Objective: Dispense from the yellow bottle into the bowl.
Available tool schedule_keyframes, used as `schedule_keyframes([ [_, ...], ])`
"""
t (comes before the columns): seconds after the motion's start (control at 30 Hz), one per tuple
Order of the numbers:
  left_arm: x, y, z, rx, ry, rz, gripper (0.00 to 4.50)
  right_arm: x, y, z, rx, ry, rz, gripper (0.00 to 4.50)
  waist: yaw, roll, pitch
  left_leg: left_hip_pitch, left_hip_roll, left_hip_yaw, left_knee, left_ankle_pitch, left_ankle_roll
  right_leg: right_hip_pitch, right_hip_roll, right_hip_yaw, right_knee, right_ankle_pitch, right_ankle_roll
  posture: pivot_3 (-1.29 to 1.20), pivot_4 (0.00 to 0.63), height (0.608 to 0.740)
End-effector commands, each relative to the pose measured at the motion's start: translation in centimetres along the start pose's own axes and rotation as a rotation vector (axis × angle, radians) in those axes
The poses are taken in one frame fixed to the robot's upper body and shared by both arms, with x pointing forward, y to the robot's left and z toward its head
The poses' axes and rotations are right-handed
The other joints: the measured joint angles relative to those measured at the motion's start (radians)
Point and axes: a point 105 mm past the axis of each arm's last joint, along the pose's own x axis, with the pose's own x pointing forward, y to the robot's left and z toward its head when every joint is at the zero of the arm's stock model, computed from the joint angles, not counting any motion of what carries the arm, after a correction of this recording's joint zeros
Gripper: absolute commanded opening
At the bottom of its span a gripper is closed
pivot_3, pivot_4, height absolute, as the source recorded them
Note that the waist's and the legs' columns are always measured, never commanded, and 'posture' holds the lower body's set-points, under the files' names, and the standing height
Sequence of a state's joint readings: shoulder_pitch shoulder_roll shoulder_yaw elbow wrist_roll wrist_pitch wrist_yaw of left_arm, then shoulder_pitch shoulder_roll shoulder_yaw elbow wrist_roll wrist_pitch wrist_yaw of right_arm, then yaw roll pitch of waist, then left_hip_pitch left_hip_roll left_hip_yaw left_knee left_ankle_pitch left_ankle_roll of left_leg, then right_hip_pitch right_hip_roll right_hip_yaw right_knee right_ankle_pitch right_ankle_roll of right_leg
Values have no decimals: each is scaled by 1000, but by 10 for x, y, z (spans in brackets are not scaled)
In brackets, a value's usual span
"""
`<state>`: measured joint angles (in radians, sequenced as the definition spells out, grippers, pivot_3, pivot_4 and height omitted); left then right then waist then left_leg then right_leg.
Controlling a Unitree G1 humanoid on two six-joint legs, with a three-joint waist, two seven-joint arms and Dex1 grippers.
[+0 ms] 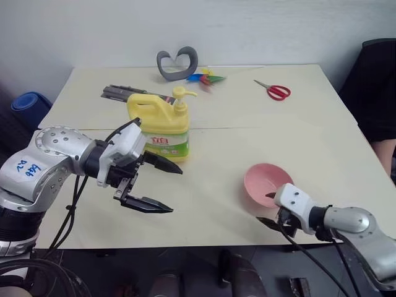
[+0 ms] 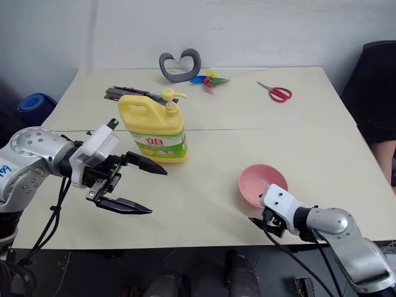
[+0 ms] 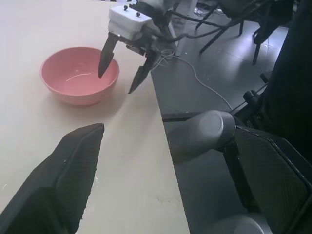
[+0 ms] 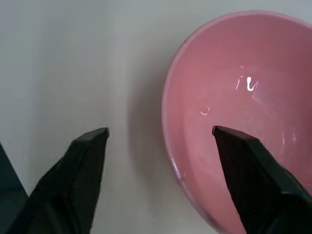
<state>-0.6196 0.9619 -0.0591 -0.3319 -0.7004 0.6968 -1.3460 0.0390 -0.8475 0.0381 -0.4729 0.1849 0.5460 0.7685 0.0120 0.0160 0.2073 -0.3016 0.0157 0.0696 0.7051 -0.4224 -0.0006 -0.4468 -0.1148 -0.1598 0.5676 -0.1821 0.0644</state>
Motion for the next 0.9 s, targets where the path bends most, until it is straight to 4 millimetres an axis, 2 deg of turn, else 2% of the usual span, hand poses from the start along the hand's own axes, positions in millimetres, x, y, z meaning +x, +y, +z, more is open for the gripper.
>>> schedule_keyframes([
  [0.03, -3, 2, 5, 33, 5, 10, 4500, 3, -2, 7, -28, -29, -16, 2180, 0, 0, 0, 0, 0, 0, 0, 0, 0, 0, 0, 0, 0, 0, 0, 0, 150, 740],
  [0.07, -4, 2, 5, 32, 5, 12, 4500, 4, -2, 7, -26, -35, -21, 1825, 0, 0, 0, 0, 0, 0, 0, 0, 0, 0, 0, 0, 0, 0, 0, 0, 150, 740],
  [0.27, -3, 3, 3, 29, -1, 25, 4500, 9, -4, 11, -25, -61, -36, 1825, 0, 0, 0, 0, 0, 0, 0, 0, 0, 0, 0, 0, 0, 0, 0, 0, 150, 740],
  [0.37, -3, 5, 3, 26, -3, 34, 4500, 10, -6, 9, -29, -52, -40, 1227, 0, 0, 0, 0, 0, 0, 0, 0, 1, 0, 0, 0, 0, 0, 0, 0, 150, 740],
  [0.47, -4, 6, 5, 29, -8, 39, 4500, 12, -7, 8, -29, -42, -47, 267, 0, -1, 0, 0, 0, 0, 0, 0, 1, 0, 0, 0, 0, 0, 0, 0, 150, 740],
  [0.7, -10, 10, 13, 45, -24, 73, 4500, 14, -8, 13, -38, -67, -31, 127, 0, -4, -1, 0, 0, 0, 0, 0, 1, 0, 0, 0, 0, 0, 0, 0, 150, 740],
  [0.9, -34, 19, 38, 47, -126, 206, 4500, 13, -18, 55, -183, -139, 42, 127, -16, -5, -1, 1, 0, -2, 0, 0, 1, 0, 0, 1, 1, 0, 0, 0, 150, 740],
])
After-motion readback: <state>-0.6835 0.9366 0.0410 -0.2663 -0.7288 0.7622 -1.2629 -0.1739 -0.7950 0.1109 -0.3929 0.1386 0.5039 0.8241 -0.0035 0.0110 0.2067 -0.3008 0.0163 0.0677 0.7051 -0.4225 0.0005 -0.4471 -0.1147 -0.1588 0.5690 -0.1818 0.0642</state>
